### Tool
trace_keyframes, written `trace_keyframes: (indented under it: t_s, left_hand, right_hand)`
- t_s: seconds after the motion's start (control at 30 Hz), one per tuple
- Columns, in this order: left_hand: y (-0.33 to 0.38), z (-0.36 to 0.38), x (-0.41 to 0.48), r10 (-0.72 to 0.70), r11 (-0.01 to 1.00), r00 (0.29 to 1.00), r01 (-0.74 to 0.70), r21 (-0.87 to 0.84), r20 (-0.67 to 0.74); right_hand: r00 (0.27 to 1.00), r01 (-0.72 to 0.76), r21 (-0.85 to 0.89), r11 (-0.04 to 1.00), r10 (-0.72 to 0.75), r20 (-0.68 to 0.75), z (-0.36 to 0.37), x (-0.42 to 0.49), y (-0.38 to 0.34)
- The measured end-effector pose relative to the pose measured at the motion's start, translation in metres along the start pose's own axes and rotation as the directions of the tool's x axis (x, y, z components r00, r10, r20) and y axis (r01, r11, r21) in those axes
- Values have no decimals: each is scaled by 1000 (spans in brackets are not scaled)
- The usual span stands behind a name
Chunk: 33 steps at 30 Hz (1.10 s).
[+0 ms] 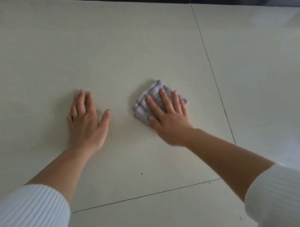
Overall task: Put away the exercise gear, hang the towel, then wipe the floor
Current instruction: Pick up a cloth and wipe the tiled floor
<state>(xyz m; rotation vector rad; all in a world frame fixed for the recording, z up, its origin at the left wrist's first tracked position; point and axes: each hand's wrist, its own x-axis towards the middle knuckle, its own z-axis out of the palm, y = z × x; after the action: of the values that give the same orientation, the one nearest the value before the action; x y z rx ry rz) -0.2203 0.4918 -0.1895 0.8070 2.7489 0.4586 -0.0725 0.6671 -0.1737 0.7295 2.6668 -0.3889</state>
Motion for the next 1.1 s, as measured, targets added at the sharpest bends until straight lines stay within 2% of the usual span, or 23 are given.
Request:
trace_keyframes:
  t_s: [0.1, 0.2, 0.27, 0.3, 0.37, 0.4, 0.5, 0.57, 0.6, 0.67, 0.73, 0.83, 0.9, 0.97, 1.0, 1.1]
  left_hand:
    - [-5, -4, 6, 22, 999, 999, -20, -34, 48]
    - [-7, -1, -14, 37, 998, 998, -40, 47, 59]
    - [-1, 3, -36, 0, 997, 997, -5, 75, 75]
    - [4, 4, -46, -15, 997, 995, 6, 82, 102]
    - [11, 2, -67, -11, 995, 986, -5, 96, 166]
    - [13, 2, -81, 2, 995, 984, -19, 96, 179]
    - [14, 6, -137, 14, 995, 984, -32, 95, 179]
    - [10, 8, -170, 35, 991, 978, -60, 116, 206]
    - [4, 8, -176, 50, 987, 971, -84, 137, 234]
    - [-6, 0, -178, 61, 975, 954, -119, 187, 293]
    - [-8, -6, -178, 56, 968, 942, -132, 213, 330]
    - [3, -9, -181, 5, 973, 939, -85, 216, 345]
    - [13, -9, -182, -40, 974, 938, -41, 224, 345]
    - [18, -8, -183, -67, 970, 940, -17, 241, 336]
    - [20, -6, -185, -76, 969, 939, -10, 247, 335]
    - [21, -4, -188, -95, 968, 931, 3, 251, 353]
  right_hand:
    - [982, 187, -64, 980, -188, -1, 18, -50, -26]
    - [916, 400, -125, 908, -399, 34, 31, -76, -11]
    - [898, 437, -179, 882, -439, 26, 26, -86, 17]
    - [925, 376, -173, 910, -378, 20, 22, -90, 34]
    - [992, 130, -128, 983, -128, 22, 14, -99, 73]
    - [999, -7, -101, 995, 10, 32, 10, -105, 90]
    - [939, -326, 14, 945, 322, 121, 3, -122, 114]
    - [888, -455, 109, 884, 441, 130, 7, -128, 100]
    - [881, -471, 135, 872, 457, 124, 12, -127, 85]
    - [932, -358, 109, 927, 349, 93, 24, -137, 45]
    - [995, -81, -15, 997, 82, 57, 42, -159, 4]
    - [955, 291, -77, 954, -285, 77, 69, -194, -31]
    - [918, 395, -97, 913, -391, 63, 79, -205, -22]
    - [931, 363, -104, 926, -364, 9, 79, -210, 3]
    - [955, 294, -97, 951, -296, 0, 77, -213, 20]
    - [999, -22, -85, 996, 25, 36, 70, -228, 75]
